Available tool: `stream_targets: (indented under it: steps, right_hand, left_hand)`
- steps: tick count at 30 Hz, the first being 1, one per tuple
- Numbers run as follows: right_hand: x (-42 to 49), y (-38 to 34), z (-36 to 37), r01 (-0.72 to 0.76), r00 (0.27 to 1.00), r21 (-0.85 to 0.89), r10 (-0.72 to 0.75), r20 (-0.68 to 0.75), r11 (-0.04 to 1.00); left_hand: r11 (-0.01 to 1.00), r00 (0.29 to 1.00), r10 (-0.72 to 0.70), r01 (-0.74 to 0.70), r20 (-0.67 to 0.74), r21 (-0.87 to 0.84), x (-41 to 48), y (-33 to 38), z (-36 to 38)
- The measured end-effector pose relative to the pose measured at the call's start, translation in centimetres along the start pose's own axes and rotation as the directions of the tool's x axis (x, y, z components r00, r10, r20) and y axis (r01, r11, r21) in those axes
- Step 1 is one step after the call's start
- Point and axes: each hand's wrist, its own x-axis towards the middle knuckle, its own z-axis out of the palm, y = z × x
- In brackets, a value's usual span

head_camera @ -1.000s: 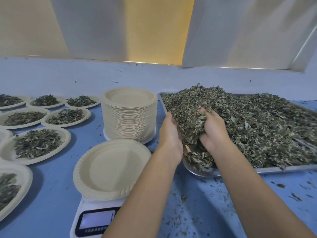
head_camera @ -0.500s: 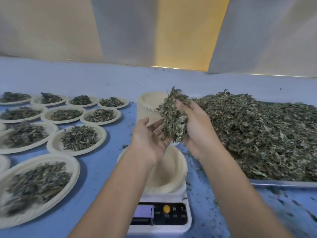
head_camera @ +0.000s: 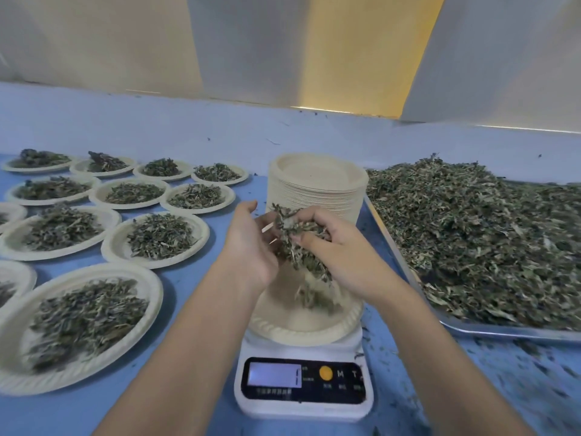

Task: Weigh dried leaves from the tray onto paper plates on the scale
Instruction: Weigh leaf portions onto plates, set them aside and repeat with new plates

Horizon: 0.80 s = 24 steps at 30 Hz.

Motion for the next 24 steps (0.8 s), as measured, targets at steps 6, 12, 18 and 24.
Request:
stream_targets:
  steps: [6,12,18,24]
  right_hand:
    - [0.0,0.3,-0.1,0.024,0.999,-0.176,-0.018,0.038,0.984]
    - [-0.2,0.5,0.9,0.003,1.000,-0.176,-0.005,-0.012,0.984]
    - [-0.1,0.2,1.4,0.033,0.998,-0.157,-0.040,-0.043,0.987]
    - [-0.2,-0.4,0.4,-0.010,1.000,-0.067,0.010,-0.009,0.998]
  left_hand:
    - [0.993,0.999,0.039,-0.040,0.011,0.107,0.2,0.0,0.0]
    - [0.969,0.985,0.170,-0.162,-0.029,0.187,0.5,-1.0,0.5]
    - [0.962,0.965,0.239,-0.221,-0.104,0.162,1.0,-1.7,0.2]
    - [0.973,0.956,0.233,-0.227,-0.181,0.052,1.1,-1.7,0.1]
